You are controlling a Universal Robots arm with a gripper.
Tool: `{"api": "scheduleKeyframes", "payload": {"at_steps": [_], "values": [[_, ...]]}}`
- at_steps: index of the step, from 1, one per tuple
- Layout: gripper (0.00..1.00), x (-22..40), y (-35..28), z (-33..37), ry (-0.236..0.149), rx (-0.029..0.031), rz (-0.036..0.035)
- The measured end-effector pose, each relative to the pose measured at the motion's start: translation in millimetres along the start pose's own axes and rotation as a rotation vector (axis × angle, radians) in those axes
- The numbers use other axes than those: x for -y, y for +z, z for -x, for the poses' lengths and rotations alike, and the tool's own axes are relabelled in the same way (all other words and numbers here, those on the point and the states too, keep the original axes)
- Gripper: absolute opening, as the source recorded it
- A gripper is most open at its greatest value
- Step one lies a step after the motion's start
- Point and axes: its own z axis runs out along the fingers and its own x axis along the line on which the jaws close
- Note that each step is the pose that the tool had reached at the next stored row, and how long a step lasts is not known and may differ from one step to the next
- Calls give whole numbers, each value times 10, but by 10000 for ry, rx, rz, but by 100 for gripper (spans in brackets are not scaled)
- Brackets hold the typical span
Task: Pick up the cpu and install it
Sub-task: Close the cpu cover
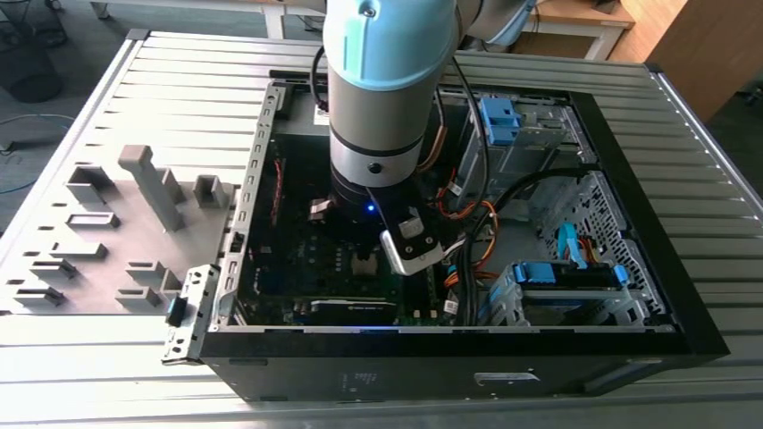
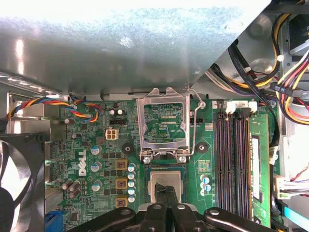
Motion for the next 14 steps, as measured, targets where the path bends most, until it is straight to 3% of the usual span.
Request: {"api": "scheduleKeyframes", "payload": {"at_steps": [11, 14], "values": [[11, 0, -1, 0, -16, -1, -1], [11, -3, -53, 0, -17, -2, 12]]}}
